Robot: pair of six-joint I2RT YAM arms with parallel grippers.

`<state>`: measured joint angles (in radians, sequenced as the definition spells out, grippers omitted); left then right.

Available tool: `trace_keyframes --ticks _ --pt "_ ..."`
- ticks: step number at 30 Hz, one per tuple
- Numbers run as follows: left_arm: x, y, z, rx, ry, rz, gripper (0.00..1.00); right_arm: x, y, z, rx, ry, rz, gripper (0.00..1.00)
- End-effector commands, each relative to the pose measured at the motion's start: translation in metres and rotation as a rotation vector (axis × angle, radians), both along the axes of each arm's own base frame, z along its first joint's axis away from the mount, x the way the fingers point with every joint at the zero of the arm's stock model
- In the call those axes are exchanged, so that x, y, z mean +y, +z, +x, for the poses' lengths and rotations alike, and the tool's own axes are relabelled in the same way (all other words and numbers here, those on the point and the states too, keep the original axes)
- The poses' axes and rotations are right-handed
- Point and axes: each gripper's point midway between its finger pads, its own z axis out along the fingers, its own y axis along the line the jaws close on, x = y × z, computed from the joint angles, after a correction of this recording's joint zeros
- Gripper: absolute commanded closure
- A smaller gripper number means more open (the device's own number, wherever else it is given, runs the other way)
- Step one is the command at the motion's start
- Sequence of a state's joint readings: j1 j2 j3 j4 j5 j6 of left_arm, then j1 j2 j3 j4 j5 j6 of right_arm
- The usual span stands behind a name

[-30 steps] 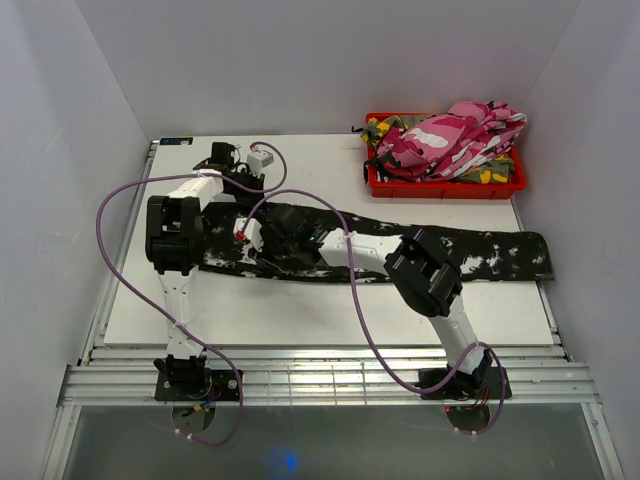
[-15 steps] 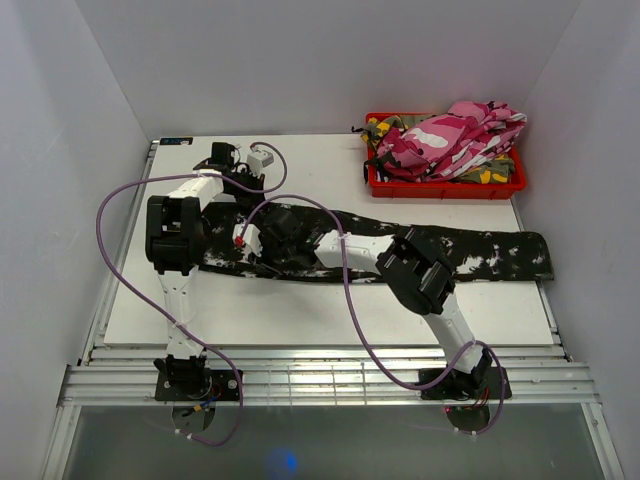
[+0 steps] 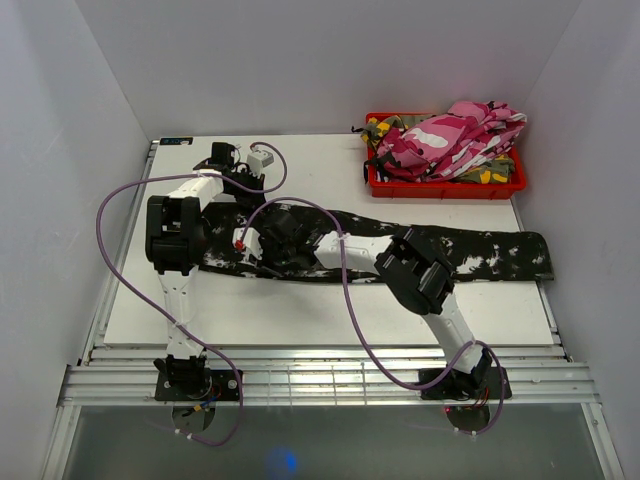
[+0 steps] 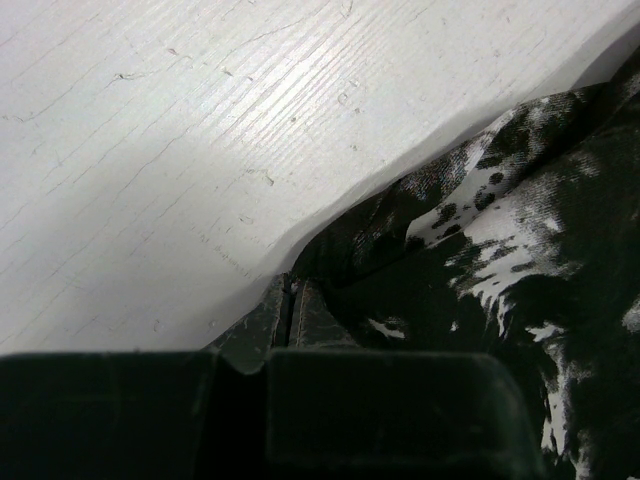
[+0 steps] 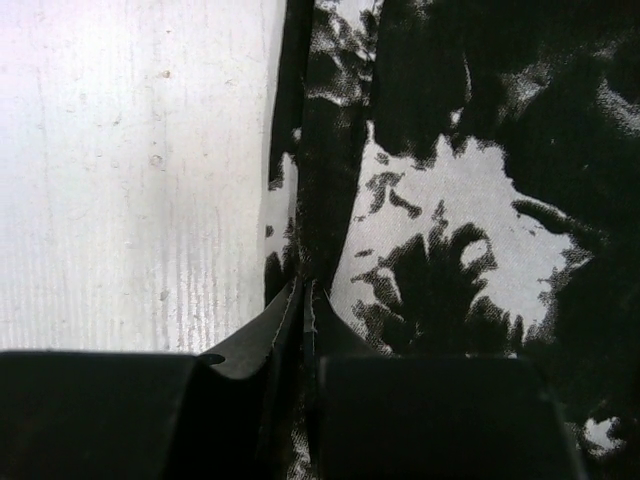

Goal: Fold and stack the trousers
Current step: Fold the trousers

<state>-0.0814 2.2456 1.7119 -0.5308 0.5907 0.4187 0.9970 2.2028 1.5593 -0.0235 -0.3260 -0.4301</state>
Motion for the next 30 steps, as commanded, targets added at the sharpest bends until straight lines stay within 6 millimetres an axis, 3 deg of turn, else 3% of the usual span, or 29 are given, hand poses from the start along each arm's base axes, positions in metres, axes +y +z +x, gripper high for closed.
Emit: trace_keyframes --ticks 1,5,11,15,21,24,27,30 --pt "0.010 0.011 0.006 -0.031 0.014 0.035 1.00 0.005 0.032 -0.023 0.036 0.057 0.060 0.92" --pt "0.012 0.012 0.009 -0.038 0.020 0.036 1.00 0.006 0.042 -0.041 0.065 0.078 0.086 0.92" --pt "0.014 0.011 0.009 -0.034 0.024 0.040 1.00 0.002 0.036 -0.056 0.103 0.092 0.074 0.92" --pt "0.015 0.009 0.009 -0.031 0.024 0.041 1.00 0.001 0.029 -0.060 0.113 0.095 0.059 0.92" --pt "0.015 0.011 0.010 -0.033 0.028 0.037 1.00 0.007 0.011 -0.049 0.103 0.069 0.029 0.92" --pt "0.015 0.026 0.010 -0.037 0.040 0.005 1.00 0.011 0.013 -0.040 0.099 0.053 0.037 0.92" --pt "0.021 0.045 0.013 -0.046 0.072 -0.030 1.00 0.011 0.012 -0.044 0.112 0.073 0.034 0.92" --pt "0.033 0.046 0.016 -0.047 0.096 -0.010 1.00 0.007 0.008 -0.052 0.128 0.088 0.021 0.92"
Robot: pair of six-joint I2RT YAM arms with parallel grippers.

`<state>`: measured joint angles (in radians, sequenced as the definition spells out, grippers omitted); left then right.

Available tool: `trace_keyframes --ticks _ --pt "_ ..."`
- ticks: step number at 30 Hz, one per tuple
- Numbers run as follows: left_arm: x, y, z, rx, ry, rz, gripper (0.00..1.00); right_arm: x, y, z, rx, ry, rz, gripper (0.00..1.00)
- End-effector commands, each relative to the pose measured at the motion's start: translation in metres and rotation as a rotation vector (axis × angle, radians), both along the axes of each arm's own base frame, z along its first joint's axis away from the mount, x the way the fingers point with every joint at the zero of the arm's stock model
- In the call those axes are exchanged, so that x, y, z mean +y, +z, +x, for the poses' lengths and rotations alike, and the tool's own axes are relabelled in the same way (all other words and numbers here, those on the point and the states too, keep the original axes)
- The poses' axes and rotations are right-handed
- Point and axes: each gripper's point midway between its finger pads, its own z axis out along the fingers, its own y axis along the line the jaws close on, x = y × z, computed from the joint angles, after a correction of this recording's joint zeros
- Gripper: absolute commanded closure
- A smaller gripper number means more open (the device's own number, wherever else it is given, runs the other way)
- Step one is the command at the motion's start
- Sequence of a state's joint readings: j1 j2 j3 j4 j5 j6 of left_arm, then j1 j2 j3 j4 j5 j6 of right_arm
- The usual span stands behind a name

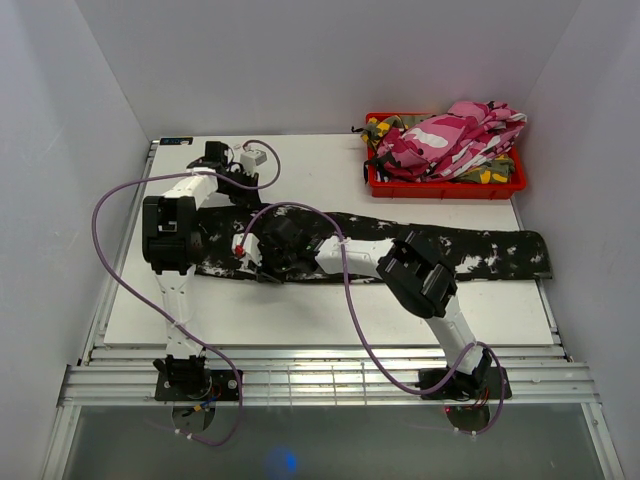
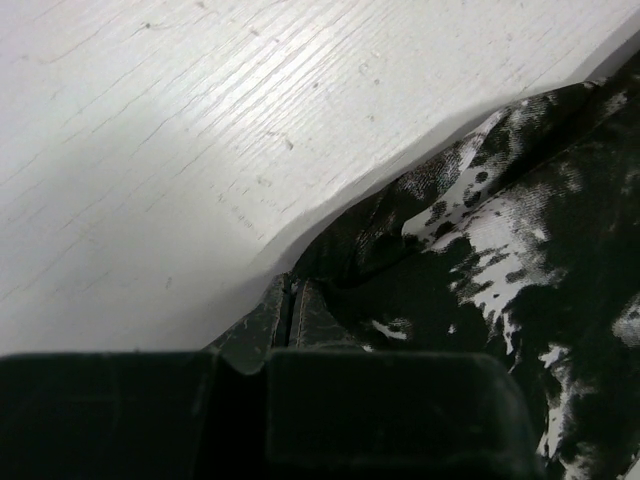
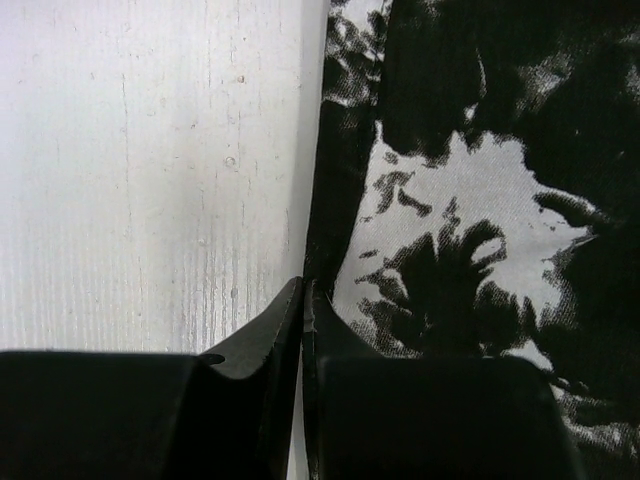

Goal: Fold and stack the trousers
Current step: Fold the trousers

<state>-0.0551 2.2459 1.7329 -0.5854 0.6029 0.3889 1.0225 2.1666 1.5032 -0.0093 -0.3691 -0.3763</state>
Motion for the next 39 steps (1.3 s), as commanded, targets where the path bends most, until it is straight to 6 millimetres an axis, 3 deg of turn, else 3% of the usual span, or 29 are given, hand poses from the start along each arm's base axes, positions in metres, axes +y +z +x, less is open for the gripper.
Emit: trace_keyframes --ticks 1,10,11,13,15,17,20,21,22,24,25,26,28,31,32,34,35,38,39 --pt "0.026 0.043 0.024 -0.110 0.058 0.021 1.00 0.007 0.005 -0.026 0.060 0.064 0.008 0.92" --pt "0.026 0.037 0.044 -0.118 0.070 0.011 0.99 0.004 0.000 -0.030 0.062 0.065 -0.002 0.92" --pt "0.026 0.043 0.047 -0.137 0.066 0.010 0.78 0.006 0.002 -0.029 0.059 0.066 0.003 0.92" --pt "0.025 0.060 0.049 -0.166 0.055 0.005 0.54 0.009 0.004 -0.027 0.057 0.066 0.006 0.88" --pt "0.026 0.086 0.056 -0.214 0.060 0.007 0.37 0.014 0.015 -0.019 0.035 0.048 0.017 0.67" --pt "0.031 0.110 0.054 -0.227 0.072 0.014 0.29 0.014 0.033 -0.009 0.010 0.029 0.046 0.58" --pt "0.079 0.148 0.052 -0.241 0.181 0.000 0.14 0.006 0.068 0.016 0.009 -0.047 0.089 0.40" --pt "0.088 0.154 0.048 -0.231 0.210 -0.012 0.11 0.006 0.082 0.023 0.023 -0.071 0.109 0.38" --pt "0.110 0.156 0.039 -0.207 0.251 -0.013 0.08 -0.003 0.097 0.036 0.029 -0.101 0.124 0.35" --pt "0.130 0.173 0.023 -0.224 0.284 -0.002 0.08 -0.017 0.108 0.047 0.063 -0.153 0.122 0.31" --pt "0.146 0.161 0.008 -0.183 0.306 0.009 0.08 -0.031 0.121 0.064 0.057 -0.196 0.139 0.29" --pt "0.153 0.170 -0.003 -0.191 0.317 0.014 0.09 -0.041 0.122 0.068 0.068 -0.219 0.129 0.28" --pt "0.159 0.157 -0.030 -0.103 0.321 -0.023 0.11 -0.070 0.123 0.084 0.075 -0.279 0.114 0.27" --pt "0.151 0.154 -0.065 -0.003 0.305 -0.138 0.21 -0.112 0.113 0.100 0.101 -0.356 0.074 0.25" --pt "0.143 0.137 -0.082 0.077 0.313 -0.187 0.25 -0.128 0.094 0.099 0.130 -0.376 0.034 0.25" --pt "0.134 0.131 -0.100 0.107 0.321 -0.243 0.27 -0.156 0.080 0.106 0.162 -0.427 0.007 0.25" --pt "0.127 0.104 -0.119 0.207 0.368 -0.266 0.27 -0.171 0.061 0.100 0.195 -0.444 -0.031 0.25" --pt "0.139 0.070 -0.126 0.241 0.476 -0.221 0.28 -0.211 0.034 0.104 0.239 -0.524 -0.084 0.25" --pt "0.141 0.056 -0.133 0.290 0.509 -0.213 0.28 -0.225 0.018 0.097 0.274 -0.543 -0.118 0.25"
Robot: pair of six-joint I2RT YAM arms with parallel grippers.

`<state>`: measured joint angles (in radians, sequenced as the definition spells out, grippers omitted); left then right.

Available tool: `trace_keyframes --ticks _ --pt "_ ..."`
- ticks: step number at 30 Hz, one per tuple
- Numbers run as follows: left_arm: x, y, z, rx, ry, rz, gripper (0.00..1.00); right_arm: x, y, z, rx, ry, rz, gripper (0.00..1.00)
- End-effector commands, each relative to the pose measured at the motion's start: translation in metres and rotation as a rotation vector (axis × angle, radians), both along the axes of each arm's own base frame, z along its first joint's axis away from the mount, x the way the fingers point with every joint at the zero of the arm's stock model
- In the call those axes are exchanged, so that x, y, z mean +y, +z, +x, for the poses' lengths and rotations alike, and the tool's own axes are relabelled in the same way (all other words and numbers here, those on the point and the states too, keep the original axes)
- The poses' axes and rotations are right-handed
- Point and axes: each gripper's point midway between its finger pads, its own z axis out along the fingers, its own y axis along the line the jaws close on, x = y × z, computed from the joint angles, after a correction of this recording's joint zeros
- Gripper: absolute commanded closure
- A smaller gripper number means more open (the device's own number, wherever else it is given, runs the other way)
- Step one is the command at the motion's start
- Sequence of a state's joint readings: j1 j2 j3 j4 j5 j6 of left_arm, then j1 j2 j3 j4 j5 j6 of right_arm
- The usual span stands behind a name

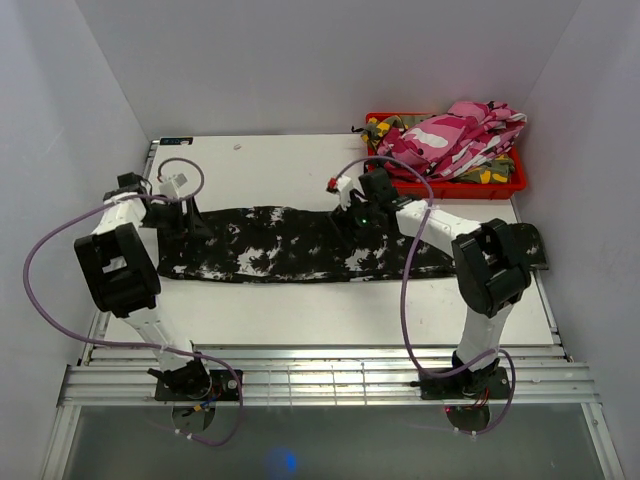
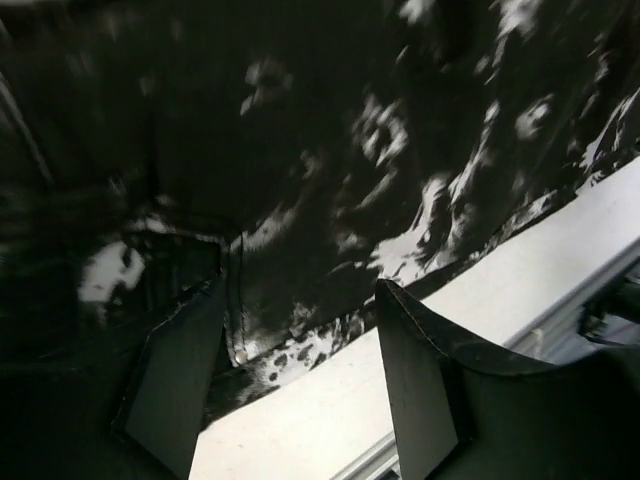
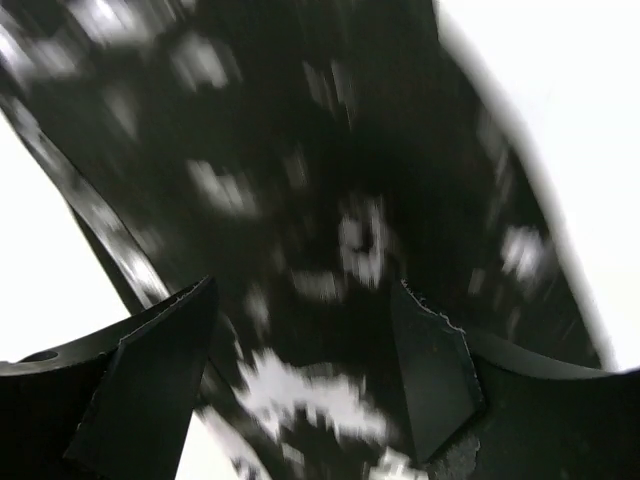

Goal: Fold and stack the trousers
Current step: Fold the trousers

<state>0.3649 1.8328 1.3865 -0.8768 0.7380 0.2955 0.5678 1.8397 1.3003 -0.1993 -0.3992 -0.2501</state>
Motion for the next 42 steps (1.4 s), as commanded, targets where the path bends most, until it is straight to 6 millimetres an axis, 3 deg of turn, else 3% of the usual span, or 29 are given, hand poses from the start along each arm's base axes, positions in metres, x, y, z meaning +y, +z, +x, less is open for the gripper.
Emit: trace_keyframes --ticks 1,5,8,11,13,15,18,19,21,22,24,25,28,32,33,35,38,40,42 --pt "0.007 -0.022 -0.007 0.069 0.100 -0.005 0.29 -0.053 -0.050 -0.021 0.174 -0.070 -0.091 0.25" --pt "0.050 -0.074 -0.012 0.191 0.190 0.119 0.29 -0.097 -0.080 -0.040 0.280 -0.142 -0.141 0.25" --pt "0.090 -0.089 0.006 0.203 0.227 0.246 0.29 -0.112 -0.094 -0.071 0.358 -0.151 -0.161 0.24" --pt "0.120 -0.075 0.033 0.144 0.233 0.334 0.29 -0.109 -0.094 -0.095 0.400 -0.158 -0.124 0.21" --pt "0.120 -0.071 0.038 0.137 0.206 0.330 0.30 -0.105 -0.082 -0.094 0.360 -0.143 -0.113 0.20" --pt "0.124 -0.059 0.043 0.096 0.178 0.359 0.30 -0.104 -0.063 -0.080 0.309 -0.152 -0.104 0.20" --pt "0.126 -0.055 0.033 0.093 0.131 0.399 0.29 -0.118 -0.017 -0.044 0.193 -0.198 -0.078 0.19" --pt "0.127 -0.046 0.030 0.078 0.128 0.423 0.29 -0.137 -0.008 -0.041 0.207 -0.243 -0.091 0.19" --pt "0.125 -0.045 0.020 0.077 0.106 0.439 0.28 -0.159 0.018 -0.023 0.166 -0.281 -0.102 0.19" --pt "0.124 -0.032 0.020 0.047 0.109 0.448 0.28 -0.187 0.020 -0.027 0.214 -0.342 -0.131 0.20" --pt "0.113 -0.015 0.023 -0.012 0.100 0.410 0.27 -0.216 0.032 -0.023 0.209 -0.390 -0.168 0.21" --pt "0.105 -0.005 0.028 -0.053 0.084 0.400 0.26 -0.244 0.035 -0.024 0.218 -0.454 -0.189 0.22" --pt "0.068 0.027 0.038 -0.176 -0.006 0.350 0.24 -0.292 0.031 -0.048 0.280 -0.533 -0.259 0.27" --pt "0.020 0.040 0.042 -0.237 -0.114 0.277 0.25 -0.330 -0.001 -0.082 0.393 -0.591 -0.391 0.34" --pt "0.004 0.038 0.042 -0.237 -0.144 0.251 0.25 -0.338 -0.015 -0.093 0.449 -0.605 -0.413 0.36" --pt "-0.008 0.031 0.040 -0.209 -0.147 0.228 0.25 -0.346 -0.031 -0.101 0.490 -0.600 -0.452 0.37" --pt "-0.022 0.015 0.033 -0.143 -0.130 0.169 0.25 -0.360 -0.057 -0.099 0.523 -0.617 -0.508 0.37" --pt "-0.025 0.007 0.031 -0.120 -0.118 0.150 0.25 -0.371 -0.073 -0.085 0.506 -0.633 -0.544 0.38" --pt "-0.026 -0.004 0.026 -0.082 -0.103 0.138 0.25 -0.376 -0.071 -0.060 0.468 -0.656 -0.538 0.38"
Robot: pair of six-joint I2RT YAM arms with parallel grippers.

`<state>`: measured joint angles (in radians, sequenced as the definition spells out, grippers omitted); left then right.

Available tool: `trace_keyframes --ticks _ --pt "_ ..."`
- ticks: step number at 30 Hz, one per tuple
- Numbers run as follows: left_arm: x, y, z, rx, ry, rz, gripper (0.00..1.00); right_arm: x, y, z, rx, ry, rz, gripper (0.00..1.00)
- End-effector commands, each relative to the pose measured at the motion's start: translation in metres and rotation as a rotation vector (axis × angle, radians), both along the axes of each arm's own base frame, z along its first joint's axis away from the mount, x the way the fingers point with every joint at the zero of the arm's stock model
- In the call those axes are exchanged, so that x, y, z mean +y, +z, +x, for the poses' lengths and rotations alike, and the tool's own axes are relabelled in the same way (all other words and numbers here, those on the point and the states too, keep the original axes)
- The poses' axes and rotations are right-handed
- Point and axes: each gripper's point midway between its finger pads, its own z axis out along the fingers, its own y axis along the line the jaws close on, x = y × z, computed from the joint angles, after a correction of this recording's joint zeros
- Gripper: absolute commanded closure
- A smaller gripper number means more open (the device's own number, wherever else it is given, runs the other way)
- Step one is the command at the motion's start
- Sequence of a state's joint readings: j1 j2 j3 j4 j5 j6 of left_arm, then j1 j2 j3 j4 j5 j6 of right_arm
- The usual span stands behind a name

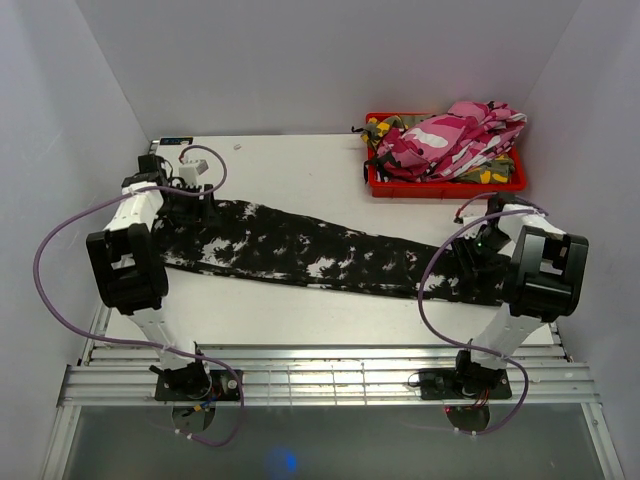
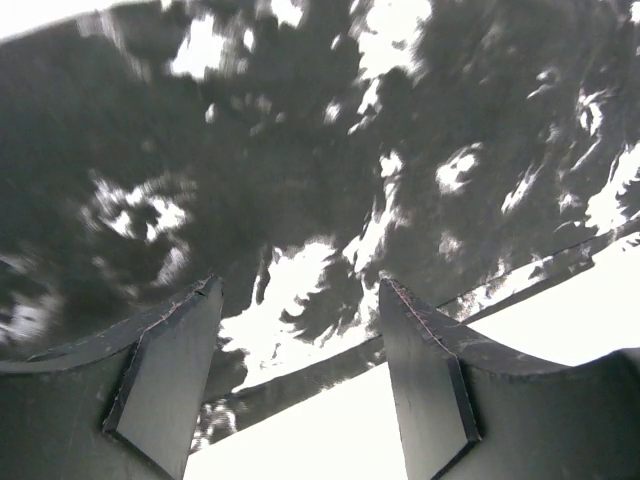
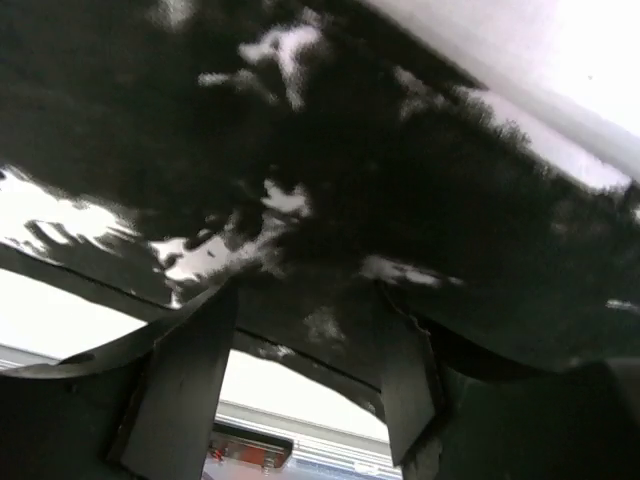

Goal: Fold and stack the trousers
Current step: Fold the trousers

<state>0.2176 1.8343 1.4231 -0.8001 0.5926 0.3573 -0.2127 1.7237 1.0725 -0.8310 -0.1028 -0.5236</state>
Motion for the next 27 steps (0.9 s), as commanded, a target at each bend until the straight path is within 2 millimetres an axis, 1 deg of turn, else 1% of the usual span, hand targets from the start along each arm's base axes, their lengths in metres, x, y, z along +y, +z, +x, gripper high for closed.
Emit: trace_keyframes --ticks 1,3,5,6,7,8,9,11,12,13,14,15,16,17,18,19,20,21,22,24,25,27 --pt "0.001 -0.009 -0.002 0.033 0.045 -0.047 0.26 -0.023 0.010 0.058 -0.123 -0.008 -0.083 0.38" --pt "0.003 -0.012 -0.002 0.037 0.042 -0.035 0.26 -0.027 0.021 0.075 -0.158 -0.009 -0.090 0.39" --pt "0.005 -0.012 0.000 0.033 0.043 -0.022 0.26 -0.033 0.038 0.083 -0.198 -0.010 -0.112 0.38" --pt "0.007 -0.010 0.003 0.024 0.044 -0.018 0.25 -0.033 0.056 0.092 -0.244 -0.012 -0.097 0.37" --pt "0.007 -0.009 0.004 0.020 0.043 -0.018 0.25 -0.037 0.064 0.090 -0.250 -0.030 -0.082 0.36" --pt "0.006 -0.009 0.005 0.021 0.040 -0.023 0.25 -0.036 0.069 0.081 -0.232 -0.039 -0.067 0.35" --pt "0.006 -0.005 0.008 0.013 0.044 -0.023 0.25 -0.040 0.079 0.074 -0.249 -0.062 -0.055 0.33" --pt "0.007 -0.002 0.011 0.004 0.046 -0.024 0.24 -0.045 0.083 0.061 -0.247 -0.083 -0.044 0.30" --pt "0.008 0.000 0.014 -0.004 0.047 -0.019 0.23 -0.047 0.087 0.054 -0.261 -0.089 -0.051 0.27" --pt "0.009 0.002 0.015 -0.008 0.054 -0.017 0.22 -0.053 0.077 0.039 -0.227 -0.108 -0.047 0.26" --pt "0.009 0.003 0.016 -0.008 0.054 -0.018 0.22 -0.056 0.073 0.029 -0.213 -0.122 -0.046 0.24" --pt "0.009 0.006 0.017 -0.016 0.055 -0.015 0.21 -0.057 0.072 0.023 -0.213 -0.130 -0.036 0.07" --pt "0.009 0.008 0.018 -0.020 0.057 -0.013 0.21 -0.060 0.059 0.006 -0.173 -0.156 -0.020 0.02" --pt "0.010 0.009 0.018 -0.021 0.059 -0.012 0.21 -0.062 0.054 0.000 -0.162 -0.154 -0.014 0.02" --pt "0.010 0.010 0.019 -0.024 0.057 -0.011 0.21 -0.067 0.049 -0.004 -0.165 -0.176 -0.011 0.05" --pt "0.010 0.010 0.018 -0.023 0.057 -0.009 0.21 -0.069 0.042 -0.008 -0.157 -0.184 -0.009 0.05" --pt "0.011 0.010 0.019 -0.019 0.059 -0.011 0.21 -0.068 0.032 -0.016 -0.137 -0.188 -0.006 0.06" --pt "0.010 0.011 0.018 -0.014 0.057 -0.013 0.21 -0.076 0.026 -0.015 -0.150 -0.197 -0.026 0.06" --pt "0.011 0.012 0.019 -0.014 0.061 -0.011 0.21 -0.077 0.020 -0.016 -0.149 -0.194 -0.030 0.06" --pt "0.011 0.015 0.020 -0.023 0.060 -0.008 0.21 -0.077 0.002 -0.024 -0.116 -0.185 -0.029 0.05" --pt "0.012 0.017 0.021 -0.029 0.061 -0.004 0.21 -0.079 -0.004 -0.021 -0.123 -0.185 -0.029 0.05" --pt "0.012 0.020 0.021 -0.029 0.063 -0.001 0.21 -0.076 -0.019 -0.025 -0.091 -0.185 -0.001 0.02"
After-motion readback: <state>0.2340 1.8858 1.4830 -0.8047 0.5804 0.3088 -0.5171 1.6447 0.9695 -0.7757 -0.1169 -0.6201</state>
